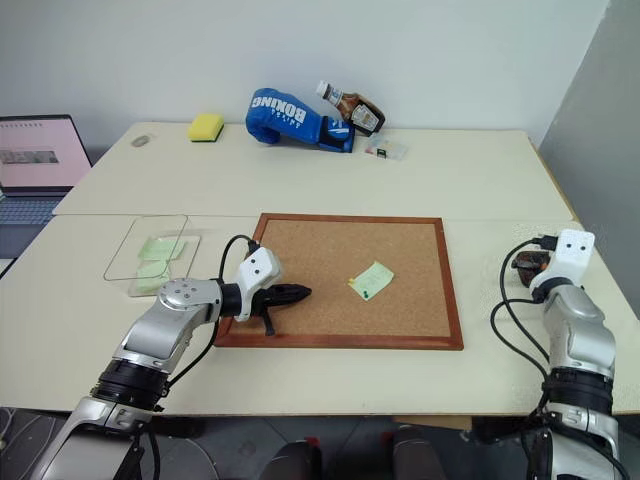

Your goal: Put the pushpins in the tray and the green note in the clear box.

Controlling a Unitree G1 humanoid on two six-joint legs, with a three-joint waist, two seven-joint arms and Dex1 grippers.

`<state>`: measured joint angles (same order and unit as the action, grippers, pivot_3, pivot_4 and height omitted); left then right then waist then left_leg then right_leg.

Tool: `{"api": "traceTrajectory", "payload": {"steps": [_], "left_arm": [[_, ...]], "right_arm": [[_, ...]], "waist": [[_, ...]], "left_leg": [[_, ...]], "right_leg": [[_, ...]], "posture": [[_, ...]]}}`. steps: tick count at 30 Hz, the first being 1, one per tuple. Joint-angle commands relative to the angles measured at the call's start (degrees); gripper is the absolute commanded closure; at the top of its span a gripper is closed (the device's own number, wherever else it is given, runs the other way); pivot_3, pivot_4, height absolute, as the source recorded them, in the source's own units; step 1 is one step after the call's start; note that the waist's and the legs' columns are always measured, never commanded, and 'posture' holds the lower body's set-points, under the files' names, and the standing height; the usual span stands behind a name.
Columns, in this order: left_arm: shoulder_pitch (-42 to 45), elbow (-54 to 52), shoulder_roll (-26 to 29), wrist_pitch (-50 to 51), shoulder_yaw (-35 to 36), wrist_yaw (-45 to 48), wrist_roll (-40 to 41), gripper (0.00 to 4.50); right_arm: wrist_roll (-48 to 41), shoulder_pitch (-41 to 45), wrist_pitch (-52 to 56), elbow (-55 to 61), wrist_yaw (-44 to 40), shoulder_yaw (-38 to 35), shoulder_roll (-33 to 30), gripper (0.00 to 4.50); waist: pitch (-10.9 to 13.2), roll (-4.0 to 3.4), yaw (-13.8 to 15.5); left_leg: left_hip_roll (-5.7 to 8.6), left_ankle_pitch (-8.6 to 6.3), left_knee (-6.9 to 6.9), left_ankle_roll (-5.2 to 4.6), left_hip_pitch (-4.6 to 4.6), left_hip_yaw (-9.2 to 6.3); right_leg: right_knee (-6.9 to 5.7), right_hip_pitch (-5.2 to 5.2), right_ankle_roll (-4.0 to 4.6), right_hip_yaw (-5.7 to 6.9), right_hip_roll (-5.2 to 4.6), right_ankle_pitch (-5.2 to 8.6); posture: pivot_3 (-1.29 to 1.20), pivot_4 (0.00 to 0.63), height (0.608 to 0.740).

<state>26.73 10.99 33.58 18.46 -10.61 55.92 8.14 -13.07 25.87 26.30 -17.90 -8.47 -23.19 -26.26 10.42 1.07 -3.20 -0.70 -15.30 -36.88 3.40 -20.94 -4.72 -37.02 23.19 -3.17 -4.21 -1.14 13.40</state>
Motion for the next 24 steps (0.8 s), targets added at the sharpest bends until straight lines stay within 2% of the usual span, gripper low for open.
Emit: {"api": "traceTrajectory", "payload": {"steps": [1, 6, 10, 24], "left_arm": [[-0.96, 1.62, 0.32, 1.52, -1.56, -0.01, -1.98, 4.50], [-1.06, 1.47, 0.43, 1.60, -1.52, -0.05, -1.98, 4.50], [-0.98, 1.57, 0.60, 1.55, -1.45, -0.06, -2.06, 4.50], [-0.83, 1.83, 0.51, 1.12, -1.77, -0.01, -2.28, 4.50]], "right_arm": [[0.44, 2.89, -3.97, -3.71, 0.53, -0.73, -1.47, 4.44], [0.56, 4.70, -5.74, -7.74, 0.68, -0.77, -1.89, 4.44], [-0.02, 5.48, -6.04, -9.90, 1.32, -1.57, -2.20, 3.76], [0.60, 4.67, -7.29, -9.33, 1.82, -0.73, -3.01, 0.87]], "waist": [[0.00, 0.00, -0.01], [0.00, 0.00, -0.01], [0.00, 0.00, -0.02], [0.01, -0.01, -0.06]], "left_leg": [[0.00, 0.00, 0.00, 0.00, 0.00, 0.00], [0.00, 0.00, 0.00, 0.00, -0.01, 0.00], [0.00, 0.00, 0.01, 0.00, -0.01, 0.01], [0.00, 0.00, 0.01, 0.00, -0.01, 0.00]], "right_leg": [[0.00, 0.00, 0.00, 0.00, 0.00, 0.00], [0.00, 0.00, -0.01, 0.00, 0.00, 0.00], [0.02, 0.00, 0.00, -0.01, 0.00, 0.00], [0.02, 0.00, 0.00, -0.01, 0.00, 0.00]], "posture": [[0.00, 0.150, 0.740], [0.00, 0.150, 0.740], [0.00, 0.150, 0.740], [0.00, 0.150, 0.740]]}}
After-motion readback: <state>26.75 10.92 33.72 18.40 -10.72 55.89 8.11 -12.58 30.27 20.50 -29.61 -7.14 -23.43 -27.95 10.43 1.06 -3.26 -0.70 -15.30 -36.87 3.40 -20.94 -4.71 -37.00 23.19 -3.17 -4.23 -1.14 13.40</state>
